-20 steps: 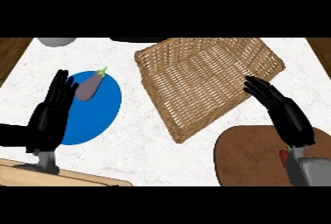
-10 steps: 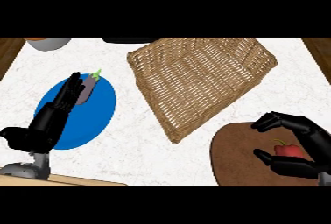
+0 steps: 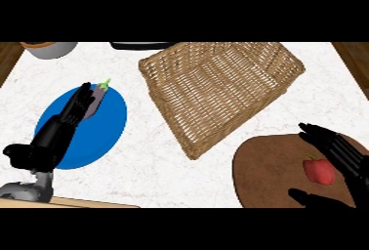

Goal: Pick the bell pepper from the cutting board and place it in the basket

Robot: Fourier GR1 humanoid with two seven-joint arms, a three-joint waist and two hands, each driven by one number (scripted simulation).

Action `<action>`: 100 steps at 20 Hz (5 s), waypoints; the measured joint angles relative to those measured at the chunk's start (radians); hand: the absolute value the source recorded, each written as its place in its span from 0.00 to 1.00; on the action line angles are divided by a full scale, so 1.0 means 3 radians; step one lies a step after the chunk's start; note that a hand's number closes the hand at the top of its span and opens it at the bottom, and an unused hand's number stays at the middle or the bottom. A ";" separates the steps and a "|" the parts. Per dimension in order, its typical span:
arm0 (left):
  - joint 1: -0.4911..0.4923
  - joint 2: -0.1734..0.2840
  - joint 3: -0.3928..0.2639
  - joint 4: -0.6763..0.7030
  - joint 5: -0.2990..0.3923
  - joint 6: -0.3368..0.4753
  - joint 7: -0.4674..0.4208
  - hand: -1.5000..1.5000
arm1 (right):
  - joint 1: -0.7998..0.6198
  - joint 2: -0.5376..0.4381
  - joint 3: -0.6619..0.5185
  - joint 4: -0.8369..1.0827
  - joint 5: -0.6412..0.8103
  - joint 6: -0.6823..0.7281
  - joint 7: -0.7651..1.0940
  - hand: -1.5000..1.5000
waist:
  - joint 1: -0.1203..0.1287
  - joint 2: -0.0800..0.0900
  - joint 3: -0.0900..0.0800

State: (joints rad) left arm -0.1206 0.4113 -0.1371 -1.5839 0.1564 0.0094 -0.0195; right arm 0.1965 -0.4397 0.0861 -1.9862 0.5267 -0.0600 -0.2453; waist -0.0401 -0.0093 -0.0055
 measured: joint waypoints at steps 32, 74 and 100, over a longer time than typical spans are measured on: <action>-0.0103 -0.0147 0.0079 0.0048 -0.0121 -0.0149 0.0035 0.50 | 0.0095 -0.0500 -0.1450 -0.1171 0.0146 0.2825 0.1579 0.00 | 0.0070 0.0022 0.0009; -0.0073 -0.0584 0.0495 0.0001 -0.0606 -0.0621 0.0032 0.50 | 0.0196 0.0520 -0.0774 -0.0255 0.1934 0.1590 0.0302 0.00 | 0.0127 0.0030 0.0018; -0.0197 -0.0702 0.0675 0.0079 -0.0707 -0.0774 0.0072 0.50 | -0.0207 0.0498 -0.0752 0.0946 0.2426 0.1265 0.0105 1.00 | 0.0136 0.0013 -0.0028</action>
State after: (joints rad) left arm -0.1797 0.2008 0.0653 -1.5602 -0.0557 -0.2229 0.0021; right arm 0.1345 -0.2902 -0.1394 -1.7023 1.2545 0.3194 -0.2136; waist 0.0007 -0.0055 -0.0139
